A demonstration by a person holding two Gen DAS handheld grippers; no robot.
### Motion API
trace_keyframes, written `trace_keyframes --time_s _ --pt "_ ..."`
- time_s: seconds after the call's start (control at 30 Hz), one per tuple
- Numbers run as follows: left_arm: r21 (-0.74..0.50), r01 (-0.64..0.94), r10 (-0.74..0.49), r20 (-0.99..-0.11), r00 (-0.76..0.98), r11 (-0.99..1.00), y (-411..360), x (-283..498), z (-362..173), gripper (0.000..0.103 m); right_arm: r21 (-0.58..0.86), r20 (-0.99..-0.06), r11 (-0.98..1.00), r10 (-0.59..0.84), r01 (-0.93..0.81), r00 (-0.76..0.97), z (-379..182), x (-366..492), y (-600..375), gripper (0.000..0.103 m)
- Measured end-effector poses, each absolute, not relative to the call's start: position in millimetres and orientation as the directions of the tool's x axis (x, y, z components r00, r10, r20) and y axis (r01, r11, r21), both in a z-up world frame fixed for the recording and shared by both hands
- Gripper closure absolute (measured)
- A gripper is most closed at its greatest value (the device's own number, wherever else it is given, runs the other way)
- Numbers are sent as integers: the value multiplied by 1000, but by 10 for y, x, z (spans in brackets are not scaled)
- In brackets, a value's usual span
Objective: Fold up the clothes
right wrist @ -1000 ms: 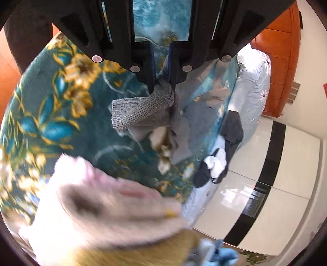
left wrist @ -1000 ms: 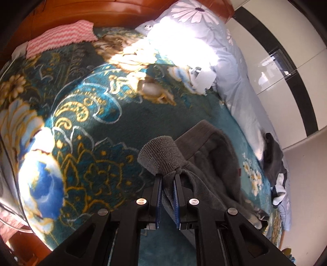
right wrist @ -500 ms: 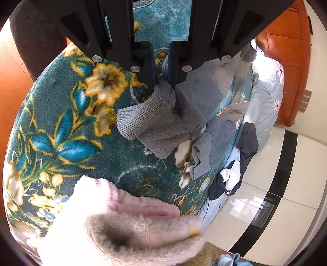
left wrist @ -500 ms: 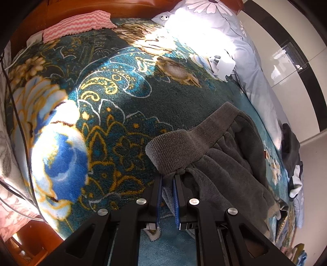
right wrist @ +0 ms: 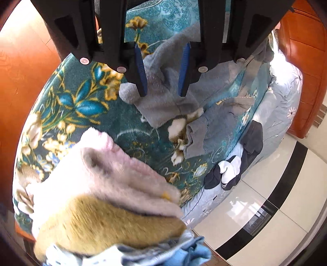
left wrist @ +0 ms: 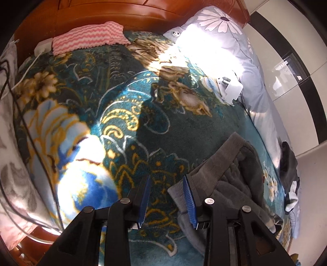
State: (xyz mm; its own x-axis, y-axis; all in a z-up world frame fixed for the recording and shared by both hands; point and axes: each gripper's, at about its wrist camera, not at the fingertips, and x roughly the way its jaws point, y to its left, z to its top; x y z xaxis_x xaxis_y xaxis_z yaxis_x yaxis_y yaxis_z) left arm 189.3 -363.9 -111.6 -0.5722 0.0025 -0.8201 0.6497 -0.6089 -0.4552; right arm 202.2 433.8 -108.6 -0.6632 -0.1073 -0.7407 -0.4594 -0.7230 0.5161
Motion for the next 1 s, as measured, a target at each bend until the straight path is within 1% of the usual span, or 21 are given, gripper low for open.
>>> trace_keyframes --time_s 0.03,0.13,0.17,0.2,0.3,0.4,0.47,0.53,0.57,0.63,0.77,0.8,0.83,0.87,0.9,1.0 --pt "-457 632 19 -819 -573 -627 -3633 1728 -1095 60 504 -737 -732 -88 -458 -671 -1018 1981 4325 71" --pt "-441 574 42 -816 -577 -690 -3566 1197 -1055 55 575 -706 -724 -205 -380 -678 -1006 1611 4200 71" --pt "-422 552 50 -824 -565 -719 -3514 1004 -1064 54 594 -700 -720 -242 -360 -672 -1029 1471 4138 70" --pt "-406 529 60 -831 -553 -745 -3463 816 -1073 54 592 -714 -719 -259 -364 -650 -1084 1340 4067 70" --pt "-422 474 132 -837 -530 -773 -3312 383 -1113 54 594 -747 -715 -319 -369 -584 -1290 964 3886 70" --pt "-400 457 131 -847 -515 -794 -3201 67 -1160 53 616 -757 -674 -364 -407 -542 -1507 720 3818 70" --pt "-382 455 129 -860 -493 -804 -3157 -100 -1225 51 634 -751 -638 -370 -437 -548 -1601 613 3847 70" --pt "-368 465 129 -874 -468 -805 -3128 -233 -1298 51 649 -746 -597 -376 -472 -550 -1703 519 3894 66" --pt "-382 468 145 -873 -466 -797 -3122 -266 -1329 51 653 -745 -581 -377 -485 -551 -1739 491 3907 63" --pt "-408 474 173 -869 -463 -780 -3107 -331 -1390 51 662 -742 -550 -381 -510 -552 -1810 437 3931 63" --pt "-386 489 154 -880 -449 -783 -3040 -420 -1460 51 669 -735 -530 -371 -521 -567 -1808 356 3958 63" --pt "-384 493 151 -881 -447 -781 -3029 -434 -1473 51 673 -732 -526 -369 -520 -573 -1794 337 3967 64" --pt "-383 497 149 -882 -446 -779 -3019 -446 -1485 51 676 -728 -522 -367 -519 -580 -1779 318 3977 68" --pt "-386 500 151 -882 -446 -775 -3020 -452 -1495 51 683 -721 -522 -373 -511 -583 -1752 280 3985 85" --pt "-389 503 153 -881 -447 -772 -3021 -459 -1504 51 690 -714 -521 -381 -502 -587 -1724 242 3993 89" --pt "-392 506 155 -881 -447 -768 -3034 -478 -1529 51 717 -684 -526 -402 -458 -609 -1575 79 4025 91"
